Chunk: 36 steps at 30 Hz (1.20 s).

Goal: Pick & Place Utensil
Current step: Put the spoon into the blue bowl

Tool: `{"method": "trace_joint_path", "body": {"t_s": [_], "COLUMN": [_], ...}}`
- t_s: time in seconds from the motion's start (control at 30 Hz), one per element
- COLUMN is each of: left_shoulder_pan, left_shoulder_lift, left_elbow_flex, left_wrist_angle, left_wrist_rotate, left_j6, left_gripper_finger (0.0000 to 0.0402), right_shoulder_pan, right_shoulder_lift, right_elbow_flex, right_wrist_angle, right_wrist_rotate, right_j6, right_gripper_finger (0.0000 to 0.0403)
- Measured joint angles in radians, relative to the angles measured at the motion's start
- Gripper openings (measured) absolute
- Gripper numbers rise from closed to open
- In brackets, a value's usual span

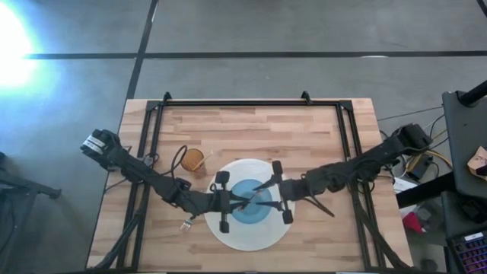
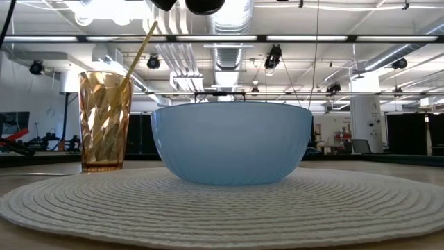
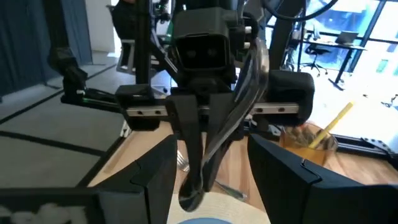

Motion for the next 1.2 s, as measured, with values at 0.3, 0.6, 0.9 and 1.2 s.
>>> {"method": "trace_joint_path", "body": {"t_s": [0.3,0.6,0.9,1.2], "left_shoulder_pan": [0.000,0.000,0.000,0.000], "left_shoulder_lift": [0.000,-0.001,-0.002,-0.002], "left_elbow_flex": [0.000,0.000,0.000,0.000], "left_wrist_angle": [-0.002,-0.005,-0.012,-0.018], "left_wrist_rotate": [0.000,0.000,0.003,0.001], "left_j6": [0.016,0.017,0.029,0.026], "left_gripper_finger": [0.0000,0.0000,0.0000,0.0003], "right_shoulder_pan": [0.000,-0.001,-0.001,-0.003], "right_shoulder_lift": [0.017,0.019,0.019,0.019], "right_elbow_flex": [0.066,0.075,0.071,0.071], "right_wrist_angle": [-0.032,-0.058,-0.059,-0.062], "right_wrist_rotate": [-0.022,-0.022,-0.015,-0.015], "right_j6": [0.014,0.035,0.044,0.078], "right_gripper_finger": [0.0173,0.0110,0.0014,0.0010]}}
